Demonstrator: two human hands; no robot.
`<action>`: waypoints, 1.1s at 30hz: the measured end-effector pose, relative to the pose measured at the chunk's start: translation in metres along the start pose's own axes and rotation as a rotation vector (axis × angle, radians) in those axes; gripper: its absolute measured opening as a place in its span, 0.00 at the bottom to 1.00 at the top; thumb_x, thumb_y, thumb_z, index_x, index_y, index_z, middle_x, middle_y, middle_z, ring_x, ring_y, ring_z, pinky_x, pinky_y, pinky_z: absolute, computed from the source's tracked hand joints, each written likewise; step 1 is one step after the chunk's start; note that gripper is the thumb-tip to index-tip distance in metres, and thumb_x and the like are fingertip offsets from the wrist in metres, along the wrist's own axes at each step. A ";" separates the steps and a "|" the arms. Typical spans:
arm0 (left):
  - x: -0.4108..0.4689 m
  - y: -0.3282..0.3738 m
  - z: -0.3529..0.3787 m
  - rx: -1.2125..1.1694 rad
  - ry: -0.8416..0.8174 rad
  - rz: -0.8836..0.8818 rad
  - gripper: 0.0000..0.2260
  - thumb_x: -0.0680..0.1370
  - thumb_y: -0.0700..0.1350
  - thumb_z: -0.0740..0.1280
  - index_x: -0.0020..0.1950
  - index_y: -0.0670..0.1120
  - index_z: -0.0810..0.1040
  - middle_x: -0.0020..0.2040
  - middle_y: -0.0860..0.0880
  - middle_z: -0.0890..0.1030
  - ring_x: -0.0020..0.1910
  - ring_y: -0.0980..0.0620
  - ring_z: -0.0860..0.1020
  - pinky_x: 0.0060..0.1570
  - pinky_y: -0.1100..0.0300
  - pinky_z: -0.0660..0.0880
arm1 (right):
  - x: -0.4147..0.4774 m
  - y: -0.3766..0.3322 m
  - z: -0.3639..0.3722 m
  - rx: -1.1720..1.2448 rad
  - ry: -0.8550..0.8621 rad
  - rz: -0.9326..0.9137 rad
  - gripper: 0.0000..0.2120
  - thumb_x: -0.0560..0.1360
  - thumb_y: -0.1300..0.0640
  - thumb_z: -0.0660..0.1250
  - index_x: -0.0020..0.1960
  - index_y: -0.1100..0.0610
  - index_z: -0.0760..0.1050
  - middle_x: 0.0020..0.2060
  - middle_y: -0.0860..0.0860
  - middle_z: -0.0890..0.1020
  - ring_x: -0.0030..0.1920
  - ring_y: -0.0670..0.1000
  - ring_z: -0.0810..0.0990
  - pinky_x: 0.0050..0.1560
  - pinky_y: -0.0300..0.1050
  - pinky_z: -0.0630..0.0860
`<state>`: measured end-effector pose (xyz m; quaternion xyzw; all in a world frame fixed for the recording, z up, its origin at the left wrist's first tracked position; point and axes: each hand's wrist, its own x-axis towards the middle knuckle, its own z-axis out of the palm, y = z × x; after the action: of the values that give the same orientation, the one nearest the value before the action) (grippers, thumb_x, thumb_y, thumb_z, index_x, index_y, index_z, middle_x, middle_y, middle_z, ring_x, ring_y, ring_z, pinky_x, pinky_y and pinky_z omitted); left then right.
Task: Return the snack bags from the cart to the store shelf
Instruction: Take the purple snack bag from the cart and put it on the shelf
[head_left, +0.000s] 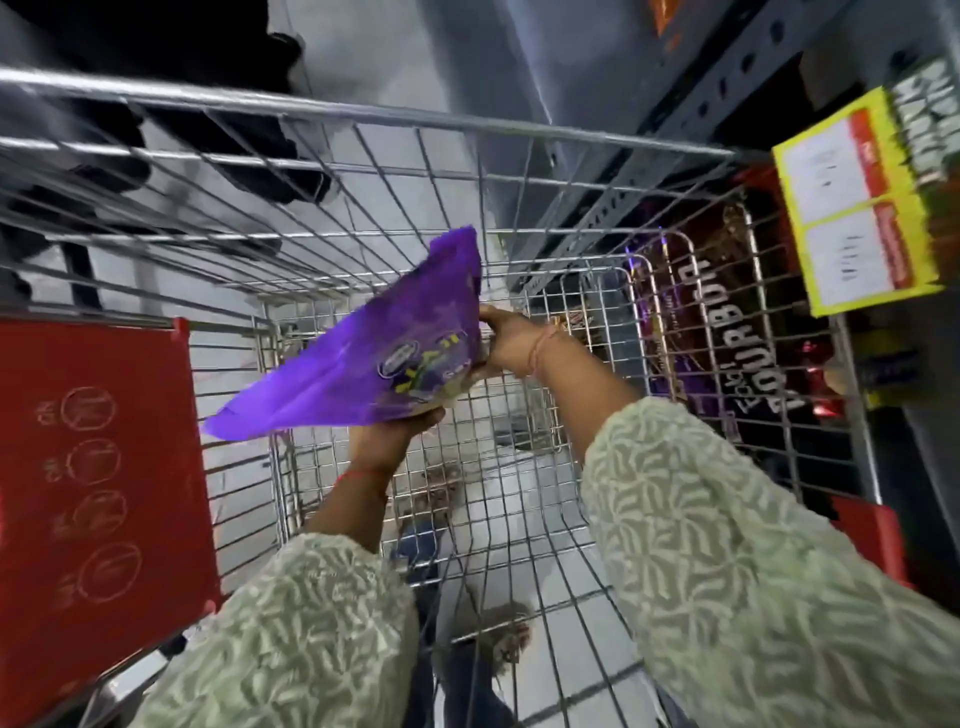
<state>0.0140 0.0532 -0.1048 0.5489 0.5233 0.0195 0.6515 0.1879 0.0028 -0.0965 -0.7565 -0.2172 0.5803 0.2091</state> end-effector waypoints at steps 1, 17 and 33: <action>-0.002 0.002 0.000 0.028 0.010 0.012 0.24 0.62 0.31 0.74 0.54 0.48 0.75 0.55 0.45 0.77 0.49 0.55 0.77 0.61 0.46 0.71 | -0.007 0.002 0.000 0.004 0.015 -0.014 0.31 0.68 0.75 0.66 0.68 0.66 0.60 0.66 0.62 0.70 0.65 0.59 0.70 0.51 0.19 0.64; -0.181 0.157 -0.008 0.241 -0.502 0.513 0.21 0.60 0.30 0.73 0.52 0.35 0.77 0.40 0.54 0.82 0.34 0.67 0.78 0.38 0.72 0.76 | -0.303 0.002 0.009 0.417 0.481 -0.434 0.35 0.72 0.66 0.66 0.71 0.62 0.48 0.68 0.53 0.66 0.61 0.42 0.68 0.61 0.26 0.64; -0.305 0.193 0.209 0.399 -1.255 0.620 0.23 0.63 0.34 0.71 0.57 0.42 0.72 0.48 0.49 0.82 0.43 0.59 0.81 0.45 0.67 0.78 | -0.481 0.153 0.028 0.743 1.388 -0.359 0.27 0.63 0.62 0.76 0.50 0.44 0.63 0.48 0.39 0.76 0.48 0.34 0.74 0.50 0.31 0.73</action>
<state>0.1291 -0.1983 0.2068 0.6882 -0.1347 -0.2112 0.6809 0.0619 -0.3954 0.1887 -0.7791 0.0511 -0.0299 0.6241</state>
